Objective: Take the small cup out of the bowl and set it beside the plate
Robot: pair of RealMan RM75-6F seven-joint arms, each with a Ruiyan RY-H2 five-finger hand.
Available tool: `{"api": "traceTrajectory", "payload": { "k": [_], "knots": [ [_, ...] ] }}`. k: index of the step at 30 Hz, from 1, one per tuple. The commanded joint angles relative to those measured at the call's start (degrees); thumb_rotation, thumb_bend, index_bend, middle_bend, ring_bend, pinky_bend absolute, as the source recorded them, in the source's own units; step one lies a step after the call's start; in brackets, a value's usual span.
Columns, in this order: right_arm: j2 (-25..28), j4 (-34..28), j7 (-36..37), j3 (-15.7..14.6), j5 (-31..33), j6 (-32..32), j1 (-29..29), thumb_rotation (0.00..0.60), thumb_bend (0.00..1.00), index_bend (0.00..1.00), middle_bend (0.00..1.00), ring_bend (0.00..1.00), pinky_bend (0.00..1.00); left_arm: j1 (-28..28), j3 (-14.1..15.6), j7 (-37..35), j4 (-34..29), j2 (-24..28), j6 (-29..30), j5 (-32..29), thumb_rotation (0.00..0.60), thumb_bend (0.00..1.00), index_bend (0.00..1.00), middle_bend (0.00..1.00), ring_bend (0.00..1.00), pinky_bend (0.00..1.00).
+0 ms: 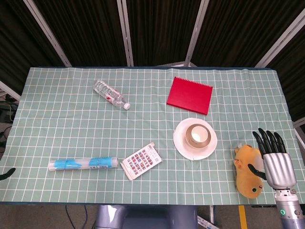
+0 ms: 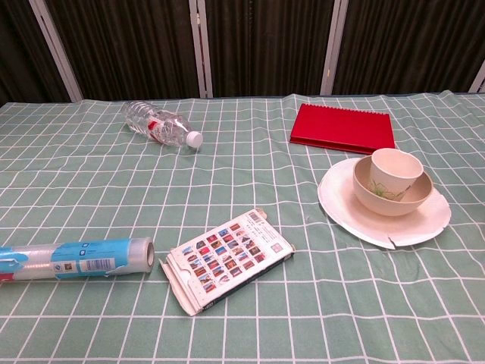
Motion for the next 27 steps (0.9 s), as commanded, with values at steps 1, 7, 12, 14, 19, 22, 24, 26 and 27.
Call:
{"api": "traceTrajectory", "payload": {
  "k": [1,7,12,14,19,22,24,26,27],
  "knots": [
    [0.1,-0.1,0.2,-0.1,-0.2,0.1,0.0,0.6,0.07,0.0,0.0,0.0,0.0,0.0,0.1,0.3,-0.1,0.0,0.1,0.1,0.6,0.0,0.0,0.0,0.0,0.0],
    [0.4,-0.4,0.6,-0.4,-1.0,0.7,-0.2,0.6,0.07,0.0,0.0,0.0,0.0,0.2,0.1,0.5,-0.3,0.0,0.6,0.4,0.6,0.0,0.0,0.0,0.0,0.0],
    [0.4,-1.0,0.2,-0.7,-2.0,0.7,0.0,0.6,0.07,0.0,0.0,0.0,0.0,0.0,-0.1,-0.1,0.0,0.0,0.1,-0.1,0.6,0.0,0.0,0.0,0.0,0.0],
    [-0.2,-1.0,0.3,-0.8,-3.8,1.2,0.5,0.6,0.07,0.0,0.0,0.0,0.0,-0.2,-0.2,-0.3,0.3,0.0,-0.3,-0.3,0.6,0.0,0.0,0.0,0.0,0.0],
    [-3.8,1.5,-0.4,0.3,-6.9,2.7,2.1,0.6,0.1,0.12,0.0,0.0,0.0,-0.2,-0.3,-0.7,0.3,0.1,-0.3,-0.4,0.6,0.0,0.0,0.0,0.0,0.0],
    [-5.6,1.8,-1.6,0.7,-7.3,1.3,3.5,0.6,0.13,0.26,0.0,0.0,0.0,0.0,-0.2,-1.0,0.2,0.2,-0.1,-0.3,0.6,0.0,0.0,0.0,0.0,0.0],
    [-6.8,1.9,-2.8,1.1,-7.3,0.0,4.7,0.6,0.14,0.31,0.0,0.0,0.0,0.0,-0.3,-1.1,0.1,0.3,0.0,-0.3,0.6,0.0,0.0,0.0,0.0,0.0],
    [-8.2,1.9,-4.0,1.6,-6.8,-1.6,5.9,0.6,0.15,0.35,0.0,0.0,0.0,0.0,-0.3,-1.2,0.0,0.4,0.1,-0.2,0.6,0.0,0.0,0.0,0.0,0.0],
    [-8.8,1.9,-4.6,1.7,-6.5,-2.6,6.5,0.6,0.15,0.36,0.0,0.0,0.0,0.1,-0.2,-1.3,-0.1,0.4,0.1,-0.1,0.6,0.0,0.0,0.0,0.0,0.0]
  ]
}}
